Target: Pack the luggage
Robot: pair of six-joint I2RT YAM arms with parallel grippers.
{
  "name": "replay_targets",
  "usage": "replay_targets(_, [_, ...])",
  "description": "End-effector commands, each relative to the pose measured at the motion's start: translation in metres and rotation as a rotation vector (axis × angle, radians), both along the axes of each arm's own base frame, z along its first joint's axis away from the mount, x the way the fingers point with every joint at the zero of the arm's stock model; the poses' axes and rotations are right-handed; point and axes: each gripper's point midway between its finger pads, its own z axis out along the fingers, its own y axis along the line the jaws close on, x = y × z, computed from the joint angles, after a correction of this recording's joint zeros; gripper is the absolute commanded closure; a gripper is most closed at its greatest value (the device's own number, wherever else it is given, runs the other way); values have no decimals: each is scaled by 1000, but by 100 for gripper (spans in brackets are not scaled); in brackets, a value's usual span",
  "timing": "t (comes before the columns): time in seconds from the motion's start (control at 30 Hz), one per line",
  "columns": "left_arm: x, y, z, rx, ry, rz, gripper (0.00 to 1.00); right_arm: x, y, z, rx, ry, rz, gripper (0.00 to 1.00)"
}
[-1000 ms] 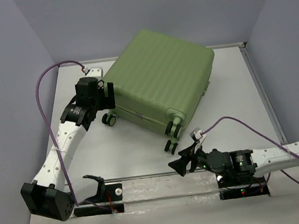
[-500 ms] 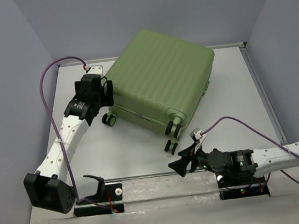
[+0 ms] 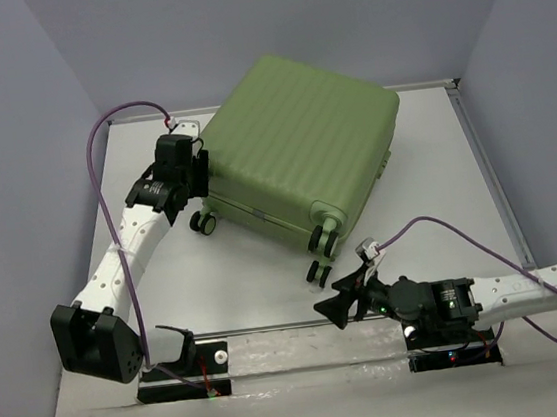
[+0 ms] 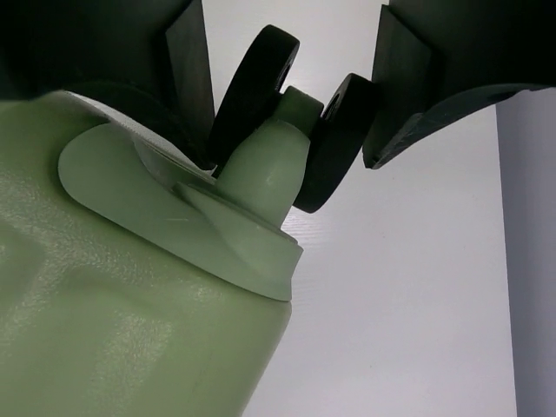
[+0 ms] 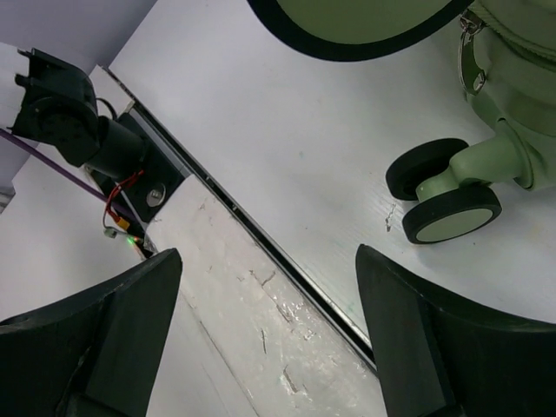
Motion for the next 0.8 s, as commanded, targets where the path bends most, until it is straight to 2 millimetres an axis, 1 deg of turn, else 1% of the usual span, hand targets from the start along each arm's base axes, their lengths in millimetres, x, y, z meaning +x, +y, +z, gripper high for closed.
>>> replay_targets(0.0, [12,-15,28,-65,-96,-53,65,5,-4,9,26,-3,-37,16])
replay_targets(0.03, [11,-17,27,-73,-96,-61,81,9,-7,12,29,-1,-65,21])
replay_targets(0.07, [11,-18,27,-77,-95,-65,89,10,-9,12,24,2,-77,26])
replay_targets(0.1, [11,-18,26,-82,-94,-64,94,12,-13,9,0,3,-90,39])
replay_targets(0.13, [10,-18,26,-85,-93,-61,94,13,-14,15,15,8,-101,54])
replay_targets(0.17, [9,-18,26,-91,-95,-61,94,16,-20,15,-1,5,-126,66])
replay_targets(0.2, [8,-20,26,-108,-98,-62,94,18,-25,10,-33,4,-137,85])
replay_targets(0.23, [6,-24,34,-147,-129,-67,94,24,-29,10,-43,8,-168,93])
replay_targets(0.27, [2,-27,25,-172,-119,-77,94,24,-29,20,-36,11,-171,93])
replay_targets(0.3, [-4,-35,22,-224,-129,-100,94,25,-31,12,-97,16,-173,93])
replay_targets(0.33, [-8,-38,19,-250,-132,-112,94,29,-35,10,-124,27,-196,93])
replay_targets(0.37, [-13,-48,17,-292,-126,-152,94,36,-39,19,-131,23,-254,93])
replay_targets(0.4, [-16,-52,24,-334,-159,-165,94,41,-50,7,-202,34,-300,93])
replay_targets(0.43, [-23,-57,10,-355,-132,-191,94,52,-59,5,-221,40,-360,93])
replay_targets(0.47, [-27,-61,8,-378,-129,-211,94,61,-67,5,-229,44,-409,93])
replay_targets(0.53, [-33,-66,11,-410,-153,-237,94,79,-86,4,-223,58,-497,93])
replay_targets(0.57, [-39,-71,1,-433,-127,-259,94,98,-104,4,-220,75,-588,93])
replay_targets(0.63, [-44,-78,-3,-471,-131,-297,94,117,-122,14,-216,44,-659,93])
replay_targets(0.67, [-49,-86,-2,-507,-122,-327,94,123,-124,18,-212,41,-655,93])
replay_targets(0.7, [-50,-89,-2,-520,-118,-344,94,143,-139,28,-181,32,-728,93])
replay_targets(0.73, [-51,-93,-1,-536,-119,-363,94,151,-137,34,-202,21,-695,93])
replay_targets(0.77, [-55,-99,1,-561,-109,-395,94,162,-143,38,-207,19,-718,93])
